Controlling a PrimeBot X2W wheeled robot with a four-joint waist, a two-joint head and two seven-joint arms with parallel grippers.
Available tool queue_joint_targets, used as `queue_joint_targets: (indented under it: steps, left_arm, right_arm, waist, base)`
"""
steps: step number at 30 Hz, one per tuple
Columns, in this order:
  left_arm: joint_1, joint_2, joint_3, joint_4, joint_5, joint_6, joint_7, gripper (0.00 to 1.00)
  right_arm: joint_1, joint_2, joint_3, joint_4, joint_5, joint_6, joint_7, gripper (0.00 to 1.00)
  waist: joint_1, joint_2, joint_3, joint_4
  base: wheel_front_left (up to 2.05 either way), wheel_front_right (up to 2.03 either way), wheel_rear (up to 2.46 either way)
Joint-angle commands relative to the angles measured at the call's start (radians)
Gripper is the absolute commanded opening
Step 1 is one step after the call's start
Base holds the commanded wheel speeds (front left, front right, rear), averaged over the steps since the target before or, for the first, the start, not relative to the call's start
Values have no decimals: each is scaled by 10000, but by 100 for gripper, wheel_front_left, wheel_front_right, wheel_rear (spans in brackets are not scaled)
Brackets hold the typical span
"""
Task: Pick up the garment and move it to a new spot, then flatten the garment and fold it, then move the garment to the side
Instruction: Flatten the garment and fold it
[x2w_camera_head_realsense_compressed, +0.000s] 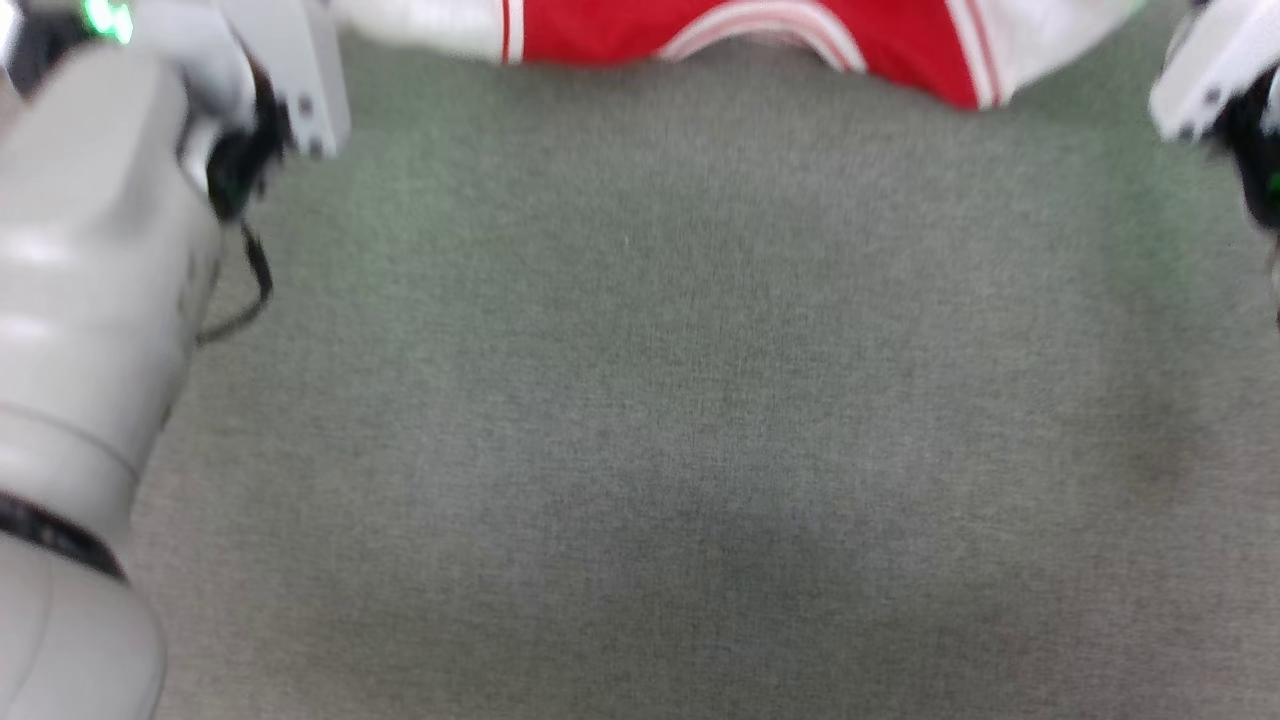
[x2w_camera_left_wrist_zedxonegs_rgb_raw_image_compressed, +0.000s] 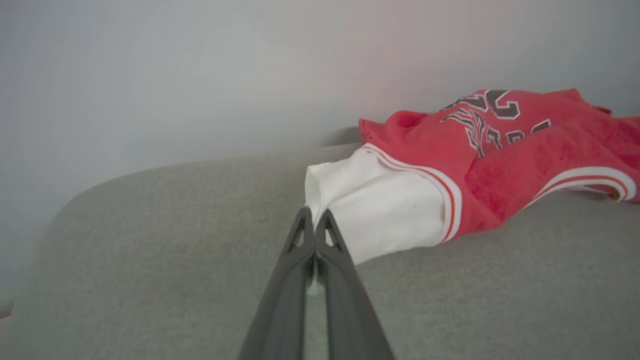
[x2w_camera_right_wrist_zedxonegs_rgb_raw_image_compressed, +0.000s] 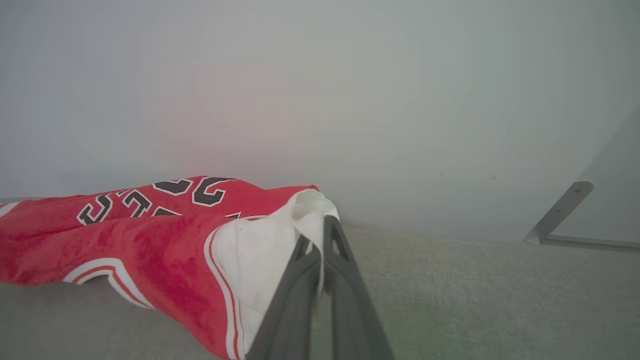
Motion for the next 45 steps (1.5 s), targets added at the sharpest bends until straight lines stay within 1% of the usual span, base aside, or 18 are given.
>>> queue_joint_targets:
  steps: [1, 6, 11, 14, 16, 18, 21, 25, 28, 29, 31, 33, 35, 37, 39, 43, 44, 45]
  left_arm:
    - [471, 136, -70, -79, -99, -59, 150, 0]
    - [1787, 672, -231, -705, -396, -65, 670, 0]
    - [3133, 1425, -239, -1882, -751, -54, 903, 0]
    - [3996, 2033, -184, -2934, -945, 240, 1015, 0]
    - [4677, 2510, -139, -3886, -1191, 565, 1225, 0]
    - [5363, 3133, -100, -5069, -1390, 1096, 1466, 0]
    - [6490, 4225, 85, -7312, -1858, 2145, 1795, 0]
    - [8088, 5946, 404, -10724, -2601, 4039, 2066, 0]
    - [9142, 7088, 587, -12957, -3084, 5420, 2056, 0]
    - [9142, 7088, 587, -12957, -3084, 5420, 2056, 0]
    - [9765, 7702, 695, -14135, -3368, 6189, 1895, 0]
    - [10280, 8107, 747, -14930, -3548, 6687, 1622, 0]
    - [10744, 8333, 716, -15421, -3730, 6970, 1380, 0]
    - [11037, 8421, 644, -15622, -3748, 7048, 1175, 0]
    - [11236, 8285, 530, -15627, -3708, 6992, 1026, 0]
    - [11273, 7815, 343, -15246, -3514, 6697, 856, 0]
    - [11229, 7695, 275, -15109, -3432, 6628, 857, 0]
    - [11171, 7573, 206, -15009, -3359, 6585, 874, 0]
  right_arm:
    - [573, -203, 229, -296, 432, -15, 405, 0]
    - [2423, -1037, 923, -1665, 1838, -13, 2138, 0]
    - [4333, -1936, 871, -3246, 2937, -15, 3228, 0]
    - [5473, -2411, 682, -4230, 3368, -15, 3899, 0]
    - [6263, -2625, 517, -4876, 3617, -15, 4410, 0]
    - [7029, -2868, 297, -5562, 3763, -15, 4875, 0]
    - [8154, -3200, -104, -6515, 3943, -15, 5681, 0]
    - [9713, -3562, -791, -7934, 4122, -15, 6866, 0]
    - [10927, -3709, -1423, -8923, 4231, -15, 7822, 0]
    - [10927, -3709, -1423, -8923, 4231, -15, 7822, 0]
    - [11613, -3694, -1936, -9567, 4213, -15, 8356, 0]
    - [12274, -3536, -2373, -10121, 4065, -15, 8782, 0]
    - [12794, -3235, -2774, -10536, 3845, -15, 9089, 0]
    - [13119, -2907, -3068, -10852, 3499, -15, 9242, 0]
    - [13364, -2525, -3218, -10996, 3054, -15, 9300, 0]
    - [13353, -1872, -3178, -10855, 2103, -15, 9202, 1]
    - [13301, -1763, -3115, -10760, 1858, -15, 9231, 12]
    - [13226, -1705, -3081, -10727, 1642, -15, 9226, 35]
  waist:
    - [0, 0, -859, 12]
    - [0, 0, -1697, -18]
    - [0, 0, -2260, -26]
    - [0, 0, -2502, -12]
    - [0, 0, -2613, -19]
    - [0, 0, -2705, -23]
    - [0, 0, -2836, -37]
    - [0, 0, -2923, -23]
    - [0, 0, -2924, -2]
    - [0, 0, -2924, -2]
    - [0, 0, -2902, -8]
    - [0, 0, -2867, -14]
    - [0, 0, -2821, -18]
    - [0, 0, -2759, -17]
    - [0, 0, -2698, -16]
    - [0, 0, -2533, -43]
    - [0, 0, -2492, -51]
    - [0, 0, -2446, -56]
  base:
    - [0, 0, 0]
    - [0, 0, 0]
    - [0, 0, 0]
    - [0, 0, 0]
    - [0, 0, 0]
    - [0, 0, 0]
    - [0, 0, 0]
    - [0, 0, 0]
    - [0, 0, 0]
    - [0, 0, 0]
    - [0, 0, 0]
    - [0, 0, 0]
    - [0, 0, 0]
    - [0, 0, 0]
    - [0, 0, 0]
    - [0, 0, 0]
    - [0, 0, 0]
    - [0, 0, 0]
